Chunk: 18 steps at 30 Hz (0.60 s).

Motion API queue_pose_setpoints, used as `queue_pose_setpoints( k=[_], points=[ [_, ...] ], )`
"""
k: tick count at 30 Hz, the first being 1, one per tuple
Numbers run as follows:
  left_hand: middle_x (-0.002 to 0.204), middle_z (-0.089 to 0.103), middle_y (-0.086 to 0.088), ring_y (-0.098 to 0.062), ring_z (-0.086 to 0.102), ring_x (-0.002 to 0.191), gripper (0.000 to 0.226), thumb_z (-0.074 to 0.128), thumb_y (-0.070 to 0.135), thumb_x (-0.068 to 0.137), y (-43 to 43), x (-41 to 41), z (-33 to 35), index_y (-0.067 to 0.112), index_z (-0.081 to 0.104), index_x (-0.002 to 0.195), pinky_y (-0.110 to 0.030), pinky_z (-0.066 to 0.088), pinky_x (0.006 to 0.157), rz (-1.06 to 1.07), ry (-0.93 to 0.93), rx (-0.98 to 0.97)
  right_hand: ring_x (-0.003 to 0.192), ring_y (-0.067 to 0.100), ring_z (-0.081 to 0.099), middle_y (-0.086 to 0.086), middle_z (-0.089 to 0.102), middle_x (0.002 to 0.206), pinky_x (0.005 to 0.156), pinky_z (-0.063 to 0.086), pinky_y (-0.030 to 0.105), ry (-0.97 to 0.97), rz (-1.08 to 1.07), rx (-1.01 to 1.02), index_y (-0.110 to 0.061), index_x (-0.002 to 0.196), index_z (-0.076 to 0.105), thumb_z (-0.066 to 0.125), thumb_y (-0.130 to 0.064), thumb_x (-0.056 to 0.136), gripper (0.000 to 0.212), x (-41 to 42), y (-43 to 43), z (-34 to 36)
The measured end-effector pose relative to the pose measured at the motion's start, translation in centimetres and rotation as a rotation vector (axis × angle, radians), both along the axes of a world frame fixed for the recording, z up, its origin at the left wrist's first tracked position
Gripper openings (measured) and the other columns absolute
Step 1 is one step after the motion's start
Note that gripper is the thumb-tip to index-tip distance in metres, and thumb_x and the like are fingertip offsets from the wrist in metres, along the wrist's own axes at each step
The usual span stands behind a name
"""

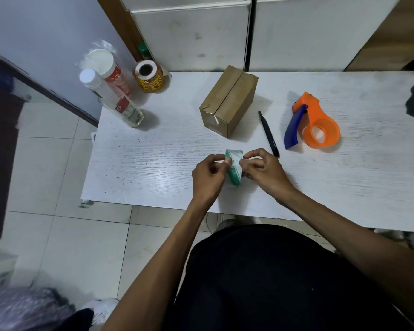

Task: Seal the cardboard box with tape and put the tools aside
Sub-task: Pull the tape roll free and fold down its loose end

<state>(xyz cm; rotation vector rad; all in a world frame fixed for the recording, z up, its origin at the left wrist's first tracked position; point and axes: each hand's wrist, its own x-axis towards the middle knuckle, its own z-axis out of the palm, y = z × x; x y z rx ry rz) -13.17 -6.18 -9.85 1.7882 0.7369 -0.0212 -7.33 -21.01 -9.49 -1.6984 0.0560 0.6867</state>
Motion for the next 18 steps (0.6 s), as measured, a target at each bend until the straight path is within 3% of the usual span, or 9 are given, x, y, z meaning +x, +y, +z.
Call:
queue_pose_setpoints(
  k=[3, 6, 8, 11, 16, 18],
  points=[
    [0.088, 0.076, 0.002, -0.006, 0.071, 0.083, 0.022, 0.065, 0.035, 0.094, 1.6, 0.0, 0.5, 0.018, 0.074, 0.104, -0.024, 0.056, 0.073, -0.016, -0.027, 0.025, 0.069, 0.020, 0.070, 0.008, 0.074, 0.079, 0.069, 0.057, 0.026, 0.021, 0.037, 0.045, -0.003, 0.103, 0.059, 0.070, -0.022, 0.088, 0.027, 0.3, 0.9, 0.6],
    [0.084, 0.073, 0.007, 0.002, 0.067, 0.076, 0.022, 0.063, 0.035, 0.095, 3.4, 0.1, 0.9, 0.017, 0.074, 0.102, -0.011, 0.050, 0.062, -0.015, -0.051, 0.156, 0.069, 0.021, 0.073, 0.005, 0.075, 0.086, 0.074, 0.056, 0.032, -0.080, 0.049, -0.051, -0.008, 0.094, 0.064, 0.068, -0.029, 0.088, 0.022, 1.4, 1.9, 0.8],
    [0.083, 0.072, 0.002, -0.001, 0.065, 0.074, 0.021, 0.063, 0.033, 0.096, 4.7, 0.2, 0.9, 0.016, 0.073, 0.104, -0.006, 0.044, 0.057, 0.005, -0.040, 0.190, 0.066, 0.014, 0.073, 0.001, 0.073, 0.086, 0.065, 0.053, 0.020, -0.165, 0.047, -0.129, -0.013, 0.088, 0.065, 0.067, -0.032, 0.088, 0.019, 2.4, 2.3, 0.9],
    [0.083, 0.071, -0.003, -0.010, 0.063, 0.075, 0.017, 0.061, 0.033, 0.097, 6.4, 0.1, 0.4, 0.022, 0.069, 0.108, -0.018, 0.046, 0.063, 0.035, 0.003, 0.132, 0.066, 0.009, 0.071, -0.002, 0.071, 0.084, 0.055, 0.046, 0.012, -0.249, 0.059, -0.208, -0.015, 0.087, 0.065, 0.065, -0.032, 0.088, 0.017, 4.1, 2.8, 1.4],
    [0.090, 0.072, -0.004, -0.011, 0.064, 0.080, 0.019, 0.063, 0.039, 0.095, 7.0, 0.3, 0.1, 0.027, 0.067, 0.110, -0.026, 0.050, 0.068, 0.054, -0.003, 0.017, 0.074, 0.004, 0.061, -0.002, 0.068, 0.089, 0.065, 0.048, 0.013, -0.511, 0.072, -0.301, -0.013, 0.092, 0.064, 0.066, -0.029, 0.087, 0.017, 6.1, 3.6, 1.9],
    [0.092, 0.072, 0.000, -0.010, 0.066, 0.081, 0.027, 0.061, 0.047, 0.094, 7.0, 0.7, 0.4, 0.027, 0.066, 0.112, -0.021, 0.049, 0.065, 0.057, 0.024, 0.122, 0.082, 0.012, 0.059, -0.003, 0.063, 0.095, 0.073, 0.052, 0.027, -0.655, 0.079, -0.363, -0.015, 0.093, 0.061, 0.064, -0.032, 0.084, 0.019, 7.0, 4.3, 2.0]
  ],
)
